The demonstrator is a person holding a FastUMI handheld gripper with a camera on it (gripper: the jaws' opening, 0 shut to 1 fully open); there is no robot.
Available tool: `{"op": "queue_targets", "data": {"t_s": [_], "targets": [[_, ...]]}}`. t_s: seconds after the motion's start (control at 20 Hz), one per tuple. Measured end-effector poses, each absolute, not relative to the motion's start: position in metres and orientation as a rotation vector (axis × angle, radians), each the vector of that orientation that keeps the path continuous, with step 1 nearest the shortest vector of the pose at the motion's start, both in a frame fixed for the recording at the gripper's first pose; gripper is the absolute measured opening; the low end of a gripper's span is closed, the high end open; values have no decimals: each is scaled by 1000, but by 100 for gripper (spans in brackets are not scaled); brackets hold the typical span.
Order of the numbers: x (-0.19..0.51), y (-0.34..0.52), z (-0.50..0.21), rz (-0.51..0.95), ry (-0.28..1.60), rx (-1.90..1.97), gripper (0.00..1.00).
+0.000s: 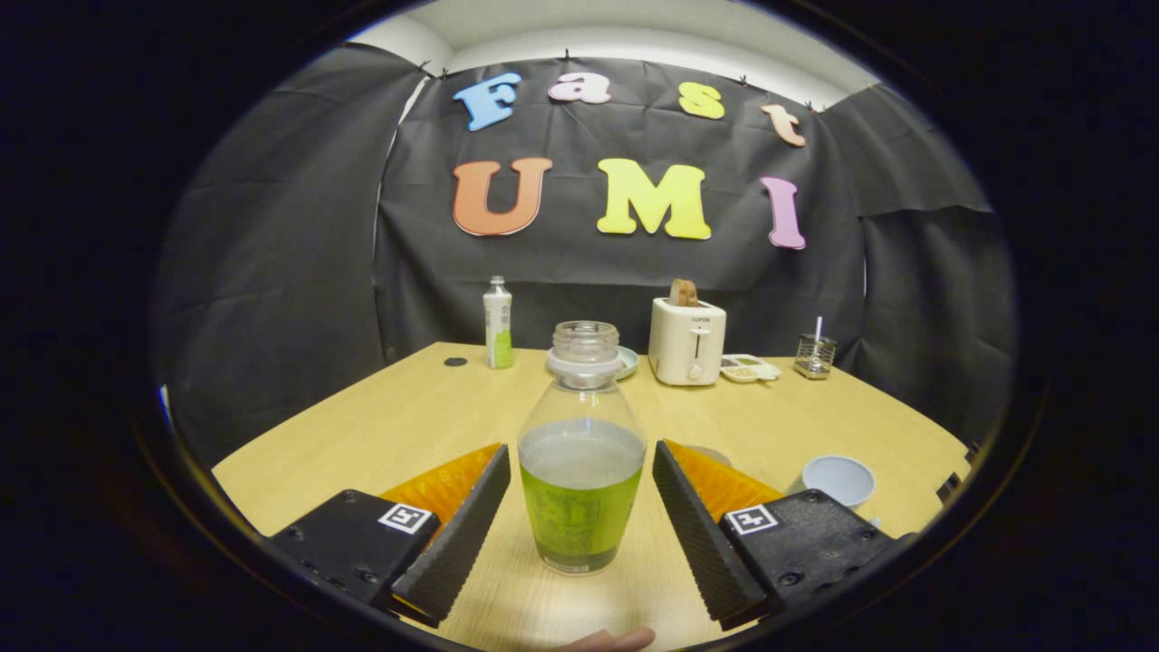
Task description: Take the bottle from table, then pour the juice into the cup, finally place the bottle on the coaster
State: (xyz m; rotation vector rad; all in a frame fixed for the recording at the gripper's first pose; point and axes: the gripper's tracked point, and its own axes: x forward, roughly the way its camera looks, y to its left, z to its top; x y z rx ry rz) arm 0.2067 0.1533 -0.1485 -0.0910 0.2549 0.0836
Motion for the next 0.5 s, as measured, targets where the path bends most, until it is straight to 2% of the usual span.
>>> {"op": "queue_targets", "data": {"t_s": [0.1,0.25,0.5], "targets": [[215,151,-152,57,259,-99,100],[214,148,-144,20,204,-127,83],[205,151,-141,46,225,-101,80]]}}
